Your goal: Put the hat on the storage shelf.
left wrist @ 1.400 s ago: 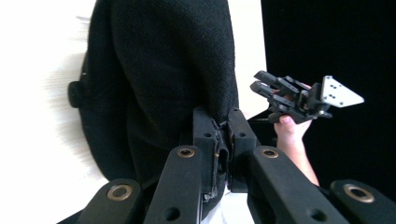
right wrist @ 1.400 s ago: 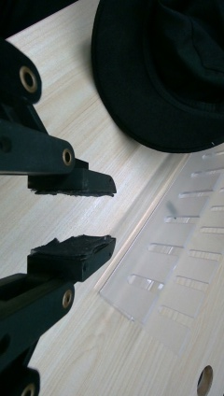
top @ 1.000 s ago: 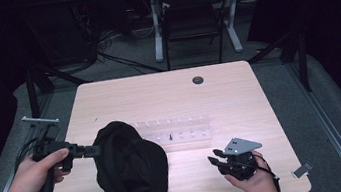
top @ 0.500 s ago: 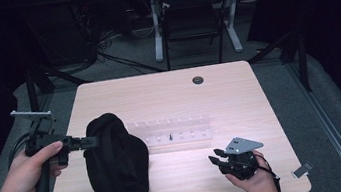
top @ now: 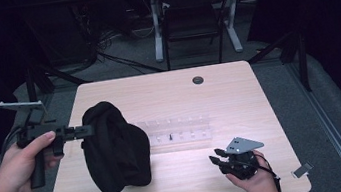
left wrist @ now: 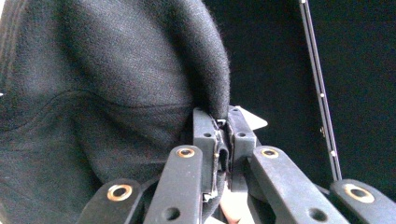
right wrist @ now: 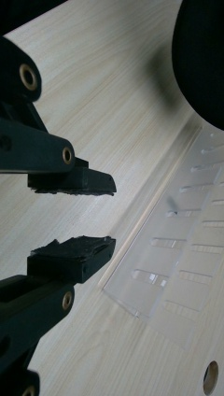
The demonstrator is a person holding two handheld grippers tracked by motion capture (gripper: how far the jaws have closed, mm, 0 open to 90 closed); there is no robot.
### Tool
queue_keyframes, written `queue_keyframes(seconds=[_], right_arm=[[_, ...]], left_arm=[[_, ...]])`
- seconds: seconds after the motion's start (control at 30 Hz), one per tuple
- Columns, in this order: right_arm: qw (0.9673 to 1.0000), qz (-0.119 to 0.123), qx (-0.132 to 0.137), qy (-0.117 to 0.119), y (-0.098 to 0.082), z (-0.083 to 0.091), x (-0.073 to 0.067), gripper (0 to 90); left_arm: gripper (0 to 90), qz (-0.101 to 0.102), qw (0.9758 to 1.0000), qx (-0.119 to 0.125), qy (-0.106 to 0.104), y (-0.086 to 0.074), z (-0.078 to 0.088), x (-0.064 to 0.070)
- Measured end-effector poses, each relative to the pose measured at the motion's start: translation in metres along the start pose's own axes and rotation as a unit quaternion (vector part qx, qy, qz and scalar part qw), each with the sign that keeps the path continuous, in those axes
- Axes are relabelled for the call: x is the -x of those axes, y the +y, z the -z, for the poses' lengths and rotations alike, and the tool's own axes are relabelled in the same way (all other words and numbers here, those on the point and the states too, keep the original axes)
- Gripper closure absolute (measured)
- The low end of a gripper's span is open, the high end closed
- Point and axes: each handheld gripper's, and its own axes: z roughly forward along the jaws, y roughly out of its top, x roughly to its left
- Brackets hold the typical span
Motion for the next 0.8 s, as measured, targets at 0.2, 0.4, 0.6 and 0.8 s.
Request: queue_keyframes(seconds=[0.2, 0.4, 0.6, 0.8], right_arm=[[1.0000, -0.001, -0.001, 0.002, -0.002, -0.001, 0.001, 63.4], [0.9999, 0.003, -0.014, 0.006, -0.003, -0.004, 0.001, 59.0], [0.9995, 0.006, -0.029, 0.009, -0.005, -0.009, 0.002, 55.1], [0.9988, 0.005, -0.047, 0.014, -0.008, -0.014, 0.003, 52.9]], left_arm=[[85.8, -0.012, 0.9999, 0.006, 0.000, 0.009, -0.002, 0.012], [85.7, -0.016, 0.9997, 0.015, -0.005, 0.019, -0.004, 0.020], [85.7, -0.019, 0.9996, 0.022, -0.006, 0.028, -0.009, 0.025], [85.7, -0.020, 0.9994, 0.028, -0.005, 0.037, -0.014, 0.030]])
